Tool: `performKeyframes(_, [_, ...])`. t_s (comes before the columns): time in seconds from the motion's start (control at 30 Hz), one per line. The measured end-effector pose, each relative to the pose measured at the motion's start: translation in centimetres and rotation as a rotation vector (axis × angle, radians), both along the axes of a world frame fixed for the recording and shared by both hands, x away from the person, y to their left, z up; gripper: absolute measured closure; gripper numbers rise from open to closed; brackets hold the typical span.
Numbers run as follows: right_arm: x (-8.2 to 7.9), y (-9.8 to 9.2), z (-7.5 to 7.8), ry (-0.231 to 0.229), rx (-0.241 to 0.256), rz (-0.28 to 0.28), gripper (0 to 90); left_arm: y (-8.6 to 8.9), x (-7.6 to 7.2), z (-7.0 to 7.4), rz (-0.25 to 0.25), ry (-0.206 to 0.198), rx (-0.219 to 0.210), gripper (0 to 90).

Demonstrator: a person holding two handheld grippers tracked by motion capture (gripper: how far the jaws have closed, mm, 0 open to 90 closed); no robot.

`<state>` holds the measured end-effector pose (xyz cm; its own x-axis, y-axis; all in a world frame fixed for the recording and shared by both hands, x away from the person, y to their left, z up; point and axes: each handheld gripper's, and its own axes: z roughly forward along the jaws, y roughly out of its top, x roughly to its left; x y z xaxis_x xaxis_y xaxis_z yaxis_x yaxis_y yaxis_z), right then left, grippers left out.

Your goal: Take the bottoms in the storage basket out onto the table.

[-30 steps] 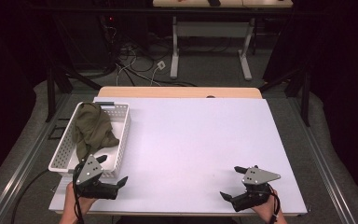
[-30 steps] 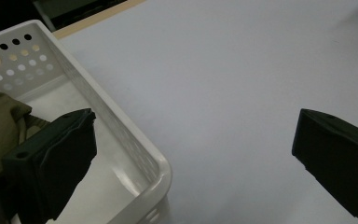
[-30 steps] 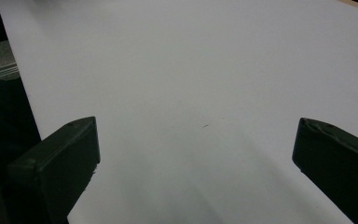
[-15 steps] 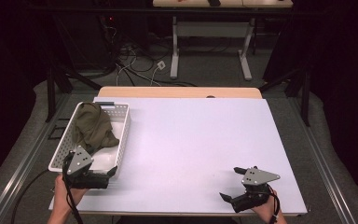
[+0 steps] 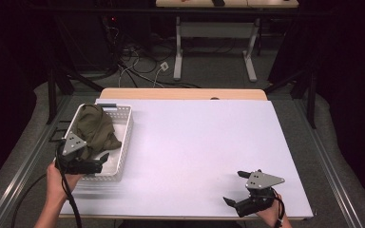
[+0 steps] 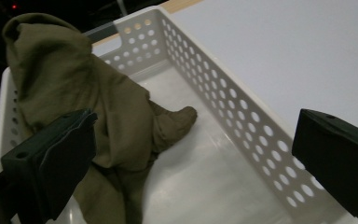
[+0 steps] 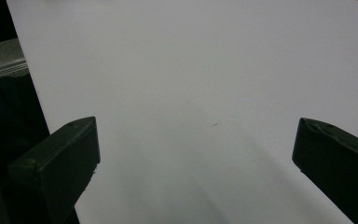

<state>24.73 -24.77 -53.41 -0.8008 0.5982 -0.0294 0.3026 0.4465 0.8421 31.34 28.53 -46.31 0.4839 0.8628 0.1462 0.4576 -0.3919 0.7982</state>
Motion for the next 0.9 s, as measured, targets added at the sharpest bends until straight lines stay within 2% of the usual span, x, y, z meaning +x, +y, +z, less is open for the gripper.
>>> performKeyframes(0.17, [-0.1, 0.0, 0.0, -0.003, 0.003, -0.002, 0.1, 0.6, 1.1, 0.4, 0.028, 0.01, 0.0, 0.0])
performKeyframes(0.3, [-0.1, 0.0, 0.1, -0.004, 0.002, 0.001, 0.1, 1.1, 2.2, 0.4, 0.062, 0.016, -0.024, 0.0])
performKeyframes(0.47, [-0.2, 0.1, 0.1, -0.009, -0.003, 0.0, 0.1, 1.6, 3.9, 0.3, 0.11, 0.03, -0.019, 0.0])
performKeyframes(0.63, [-0.2, 0.1, 0.1, -0.005, -0.002, -0.003, 0.1, 2.1, 5.0, 0.3, 0.131, 0.05, -0.005, 0.0])
performKeyframes(0.73, [-0.1, 0.1, 0.0, -0.004, -0.001, -0.002, 0.1, 2.8, 6.4, 0.1, 0.15, 0.075, -0.005, 0.0])
performKeyframes(0.9, [-0.1, 0.1, 0.0, -0.001, -0.002, -0.001, 0.1, 3.1, 7.4, 0.0, 0.165, 0.092, 0.007, 0.0])
